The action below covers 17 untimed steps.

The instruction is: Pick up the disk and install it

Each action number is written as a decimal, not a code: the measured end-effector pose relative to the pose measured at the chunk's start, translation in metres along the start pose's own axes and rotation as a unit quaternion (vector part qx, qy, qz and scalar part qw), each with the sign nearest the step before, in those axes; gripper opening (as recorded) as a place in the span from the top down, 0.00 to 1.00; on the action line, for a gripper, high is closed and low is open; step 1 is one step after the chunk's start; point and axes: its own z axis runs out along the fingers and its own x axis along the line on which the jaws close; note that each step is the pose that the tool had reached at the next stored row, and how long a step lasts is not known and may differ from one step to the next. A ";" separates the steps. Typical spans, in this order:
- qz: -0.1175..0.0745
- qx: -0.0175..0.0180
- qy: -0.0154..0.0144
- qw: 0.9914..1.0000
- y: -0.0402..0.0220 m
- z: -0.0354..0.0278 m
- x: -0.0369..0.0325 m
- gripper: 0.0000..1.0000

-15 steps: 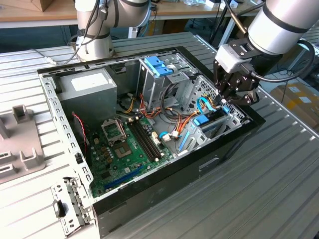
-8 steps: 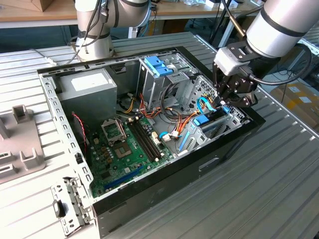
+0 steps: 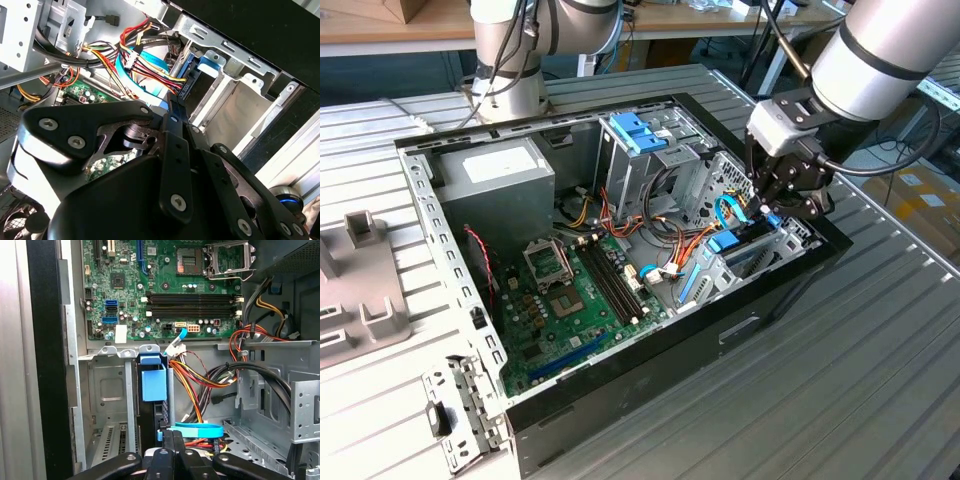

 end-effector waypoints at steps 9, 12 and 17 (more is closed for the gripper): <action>0.000 -0.001 0.000 1.000 0.0004 0.0068 0.0010 0.89; 0.000 -0.001 0.000 1.000 0.0004 0.0077 0.0011 0.89; 0.000 -0.001 0.000 1.000 -0.0014 -0.0030 -0.0004 0.89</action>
